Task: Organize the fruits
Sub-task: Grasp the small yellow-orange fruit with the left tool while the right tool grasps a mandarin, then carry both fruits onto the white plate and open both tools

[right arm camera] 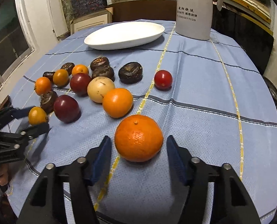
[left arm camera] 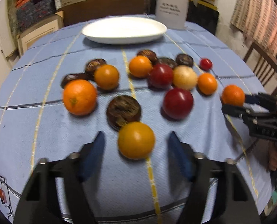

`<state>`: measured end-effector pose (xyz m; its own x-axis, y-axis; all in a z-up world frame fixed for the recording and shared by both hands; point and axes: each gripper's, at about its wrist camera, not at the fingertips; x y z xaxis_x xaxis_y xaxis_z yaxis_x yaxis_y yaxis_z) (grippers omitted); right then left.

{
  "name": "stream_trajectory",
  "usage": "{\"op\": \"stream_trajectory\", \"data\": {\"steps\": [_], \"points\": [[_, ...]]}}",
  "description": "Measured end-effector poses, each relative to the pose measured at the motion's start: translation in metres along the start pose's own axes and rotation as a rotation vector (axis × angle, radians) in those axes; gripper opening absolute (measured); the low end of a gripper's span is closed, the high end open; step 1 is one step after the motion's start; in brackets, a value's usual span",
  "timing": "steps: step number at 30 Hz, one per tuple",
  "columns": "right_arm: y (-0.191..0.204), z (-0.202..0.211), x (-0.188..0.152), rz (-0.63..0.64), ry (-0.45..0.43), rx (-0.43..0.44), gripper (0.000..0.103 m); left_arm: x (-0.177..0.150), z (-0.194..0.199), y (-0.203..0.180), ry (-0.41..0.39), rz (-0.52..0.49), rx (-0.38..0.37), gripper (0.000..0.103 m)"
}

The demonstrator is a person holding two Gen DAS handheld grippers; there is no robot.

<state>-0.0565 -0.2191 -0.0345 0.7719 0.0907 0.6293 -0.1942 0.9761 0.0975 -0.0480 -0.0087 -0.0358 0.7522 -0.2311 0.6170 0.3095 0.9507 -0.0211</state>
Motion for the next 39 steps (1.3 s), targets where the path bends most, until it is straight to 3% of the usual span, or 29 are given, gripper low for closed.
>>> {"op": "stream_trajectory", "data": {"steps": [2,4,11,16,20,25,30,35,36,39], "points": [[-0.001,0.001,0.000,-0.004,-0.004,0.004,0.047,0.000,0.002,-0.003,-0.003,-0.015,0.003,0.049],[-0.003,0.001,0.000,-0.012,-0.006,0.016,0.047,-0.002,0.003,-0.005,-0.007,-0.022,0.009,0.038],[-0.011,0.012,0.001,-0.054,-0.051,0.069,0.046,0.001,0.018,0.004,-0.036,0.005,-0.029,0.037],[-0.008,0.034,0.043,-0.052,-0.132,0.099,0.046,0.052,0.033,0.005,-0.119,-0.007,-0.028,0.037],[0.004,0.036,0.096,-0.027,-0.197,0.090,0.046,0.109,0.018,0.012,-0.151,0.009,-0.035,0.037],[0.011,-0.005,0.159,-0.056,-0.213,0.100,0.046,0.164,-0.024,0.035,-0.130,0.071,-0.053,0.037],[0.006,-0.072,0.197,-0.102,-0.151,0.100,0.046,0.200,-0.078,0.058,-0.066,0.111,-0.061,0.037],[0.002,-0.108,0.204,-0.134,-0.102,0.120,0.048,0.207,-0.107,0.064,-0.050,0.110,-0.058,0.040],[0.001,-0.112,0.203,-0.137,-0.102,0.116,0.049,0.204,-0.109,0.062,-0.049,0.110,-0.055,0.044],[0.002,-0.110,0.200,-0.129,-0.112,0.119,0.055,0.203,-0.111,0.065,-0.045,0.119,-0.072,0.044]]}}
Point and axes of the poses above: each gripper's, at about its wrist camera, not at the fingertips, and z roughly against the way its jaws point, y to its left, x to its top, and after that the axes turned 3 degrees about -y, right-handed
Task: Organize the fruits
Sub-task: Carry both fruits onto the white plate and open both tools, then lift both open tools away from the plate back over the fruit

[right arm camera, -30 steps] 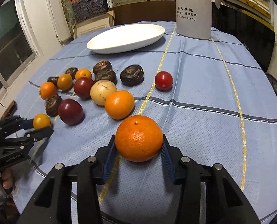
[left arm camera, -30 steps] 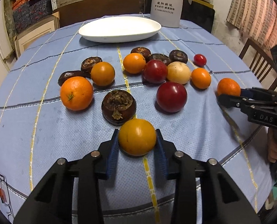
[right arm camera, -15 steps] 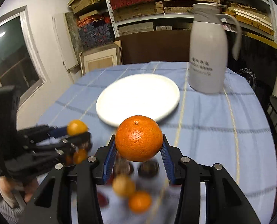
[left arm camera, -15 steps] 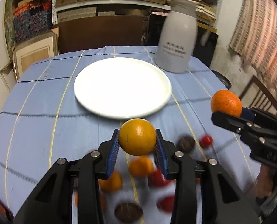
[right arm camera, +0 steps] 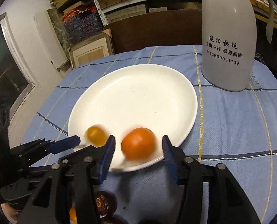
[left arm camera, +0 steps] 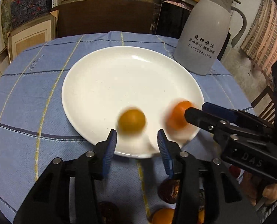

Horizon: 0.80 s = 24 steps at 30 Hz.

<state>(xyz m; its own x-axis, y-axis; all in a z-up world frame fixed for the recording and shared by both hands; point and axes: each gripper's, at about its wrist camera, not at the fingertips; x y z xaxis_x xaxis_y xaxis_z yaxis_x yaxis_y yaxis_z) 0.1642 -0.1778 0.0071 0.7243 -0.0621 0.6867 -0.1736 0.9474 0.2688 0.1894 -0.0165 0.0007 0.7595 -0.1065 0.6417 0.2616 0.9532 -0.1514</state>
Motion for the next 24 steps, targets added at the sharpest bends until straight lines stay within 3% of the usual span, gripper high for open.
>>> {"op": "stream_trajectory", "data": {"steps": [4,6,7,12,15,17,19,21,24], "points": [[0.003,0.026,0.000,0.006,-0.048,0.014,0.055,-0.005,0.021,0.002,-0.036,0.025,-0.022,0.044],[0.004,0.050,-0.006,0.008,-0.097,0.007,0.067,-0.013,0.041,0.005,-0.072,0.029,-0.016,0.052],[0.003,0.060,-0.009,0.006,-0.115,0.004,0.070,-0.021,0.054,0.009,-0.096,0.041,-0.002,0.061],[-0.012,0.105,-0.050,-0.029,-0.191,-0.012,0.074,-0.071,0.089,0.025,-0.129,0.083,0.062,0.061],[-0.029,0.118,-0.082,-0.073,-0.190,-0.026,0.081,-0.112,0.093,0.032,-0.103,0.073,0.157,0.061],[-0.037,0.126,-0.100,-0.108,-0.179,-0.032,0.084,-0.133,0.097,0.036,-0.078,0.075,0.182,0.062],[-0.044,0.135,-0.115,-0.139,-0.183,-0.017,0.087,-0.148,0.110,0.039,-0.097,0.093,0.148,0.071],[-0.046,0.141,-0.128,-0.143,-0.188,-0.016,0.089,-0.160,0.123,0.034,-0.129,0.077,0.151,0.073],[-0.045,0.144,-0.138,-0.133,-0.187,-0.028,0.089,-0.175,0.124,0.022,-0.101,0.023,0.162,0.074]]}}
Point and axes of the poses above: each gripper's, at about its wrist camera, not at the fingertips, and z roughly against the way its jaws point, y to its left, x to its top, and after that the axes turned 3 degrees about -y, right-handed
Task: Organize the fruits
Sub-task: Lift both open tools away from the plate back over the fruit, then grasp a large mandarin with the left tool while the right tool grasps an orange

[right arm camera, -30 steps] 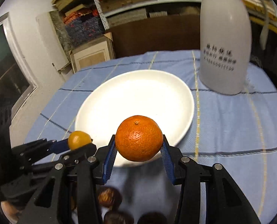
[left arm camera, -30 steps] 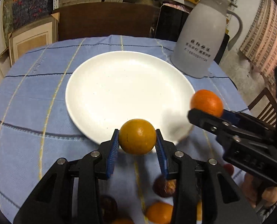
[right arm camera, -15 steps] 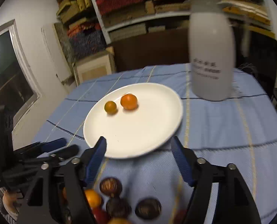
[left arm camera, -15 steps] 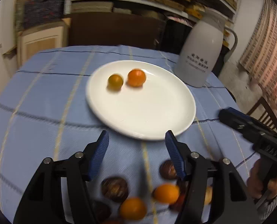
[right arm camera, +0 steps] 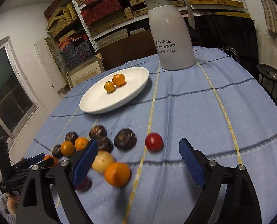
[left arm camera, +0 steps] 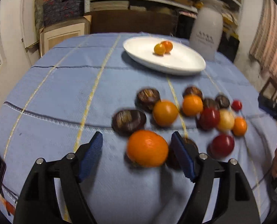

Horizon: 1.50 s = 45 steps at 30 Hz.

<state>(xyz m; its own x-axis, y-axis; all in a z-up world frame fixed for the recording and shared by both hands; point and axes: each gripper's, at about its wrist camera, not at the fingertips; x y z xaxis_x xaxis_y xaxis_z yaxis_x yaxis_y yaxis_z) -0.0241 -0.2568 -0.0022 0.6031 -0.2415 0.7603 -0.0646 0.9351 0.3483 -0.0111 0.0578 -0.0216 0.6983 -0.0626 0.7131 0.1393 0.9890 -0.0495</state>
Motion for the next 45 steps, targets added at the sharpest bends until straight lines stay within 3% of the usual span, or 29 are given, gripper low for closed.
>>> {"op": "stream_trajectory", "data": {"steps": [4,7,11,14,23,32,38,45], "points": [[0.000,0.005,-0.005,0.013,-0.013,-0.010,0.089,-0.003,0.002,-0.005,-0.002,-0.022,0.003,0.074],[-0.001,0.004,-0.004,0.004,-0.006,-0.010,0.089,-0.002,-0.004,0.006,0.028,0.035,-0.042,0.073],[-0.002,0.003,-0.004,0.000,-0.001,-0.009,0.089,-0.009,0.000,0.012,0.052,0.075,-0.072,0.064],[-0.002,0.002,-0.004,0.000,0.005,-0.007,0.089,-0.013,0.013,0.019,0.027,0.109,-0.080,0.064],[0.004,-0.001,-0.006,0.022,0.015,-0.004,0.089,-0.035,0.026,-0.006,0.060,-0.029,-0.078,0.063],[0.003,0.000,-0.007,0.025,0.013,-0.009,0.089,-0.025,0.007,-0.010,0.110,-0.010,-0.104,0.058],[0.011,0.005,-0.019,0.069,0.047,0.007,0.089,-0.024,0.006,-0.006,0.110,0.016,-0.145,0.045],[0.036,0.002,-0.035,0.197,0.108,0.003,0.075,-0.025,0.006,0.000,0.105,0.056,-0.179,0.045]]}}
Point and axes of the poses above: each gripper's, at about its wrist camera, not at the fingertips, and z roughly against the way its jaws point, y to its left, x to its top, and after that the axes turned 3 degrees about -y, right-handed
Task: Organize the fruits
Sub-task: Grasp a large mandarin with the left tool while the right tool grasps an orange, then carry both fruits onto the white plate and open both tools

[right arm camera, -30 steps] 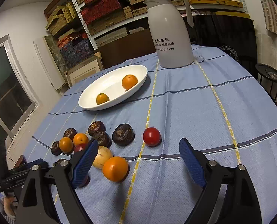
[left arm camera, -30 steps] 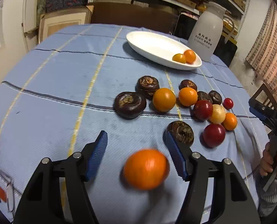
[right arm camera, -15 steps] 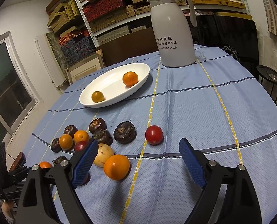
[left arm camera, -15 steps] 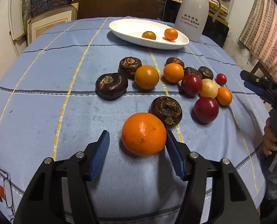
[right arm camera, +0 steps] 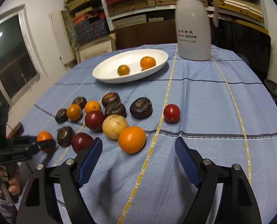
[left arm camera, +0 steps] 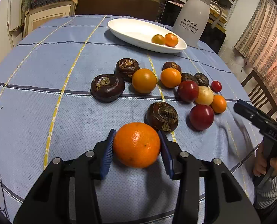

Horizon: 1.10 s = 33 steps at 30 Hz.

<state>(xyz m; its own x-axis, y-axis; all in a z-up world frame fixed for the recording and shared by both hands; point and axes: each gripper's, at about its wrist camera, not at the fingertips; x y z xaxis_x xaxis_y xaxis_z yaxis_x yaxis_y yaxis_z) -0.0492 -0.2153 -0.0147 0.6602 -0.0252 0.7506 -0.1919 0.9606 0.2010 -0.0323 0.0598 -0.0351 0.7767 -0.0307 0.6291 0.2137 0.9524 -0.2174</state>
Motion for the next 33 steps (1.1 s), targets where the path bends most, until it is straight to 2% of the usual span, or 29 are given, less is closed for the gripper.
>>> {"op": "stream_trajectory", "data": {"steps": [7,13,15,17,23,27,29,33], "points": [[0.006,-0.023,0.000,0.009,0.098,0.030,0.051,0.000,-0.002,-0.002,0.001,-0.010,0.010,0.045],[0.008,-0.034,0.004,0.015,0.111,0.024,0.048,0.000,-0.003,-0.004,0.003,-0.016,0.013,0.045],[0.010,-0.039,0.004,0.018,0.132,0.031,0.040,0.000,-0.003,-0.004,0.003,-0.018,0.014,0.045],[0.009,-0.042,0.004,0.013,0.142,0.037,0.038,0.000,-0.002,-0.005,0.003,-0.019,0.012,0.045],[0.000,-0.021,0.012,-0.029,0.061,0.057,0.038,0.007,0.008,-0.007,-0.034,-0.017,0.018,0.044],[-0.004,-0.003,0.035,-0.036,0.033,0.066,0.038,0.042,0.019,-0.017,-0.074,-0.059,0.030,0.044],[-0.001,0.003,0.057,-0.009,0.010,0.057,0.038,0.068,0.021,-0.026,-0.108,-0.087,0.037,0.044],[0.008,-0.008,0.099,0.019,-0.033,0.049,0.038,0.127,0.003,-0.038,-0.139,-0.086,0.019,0.044]]}}
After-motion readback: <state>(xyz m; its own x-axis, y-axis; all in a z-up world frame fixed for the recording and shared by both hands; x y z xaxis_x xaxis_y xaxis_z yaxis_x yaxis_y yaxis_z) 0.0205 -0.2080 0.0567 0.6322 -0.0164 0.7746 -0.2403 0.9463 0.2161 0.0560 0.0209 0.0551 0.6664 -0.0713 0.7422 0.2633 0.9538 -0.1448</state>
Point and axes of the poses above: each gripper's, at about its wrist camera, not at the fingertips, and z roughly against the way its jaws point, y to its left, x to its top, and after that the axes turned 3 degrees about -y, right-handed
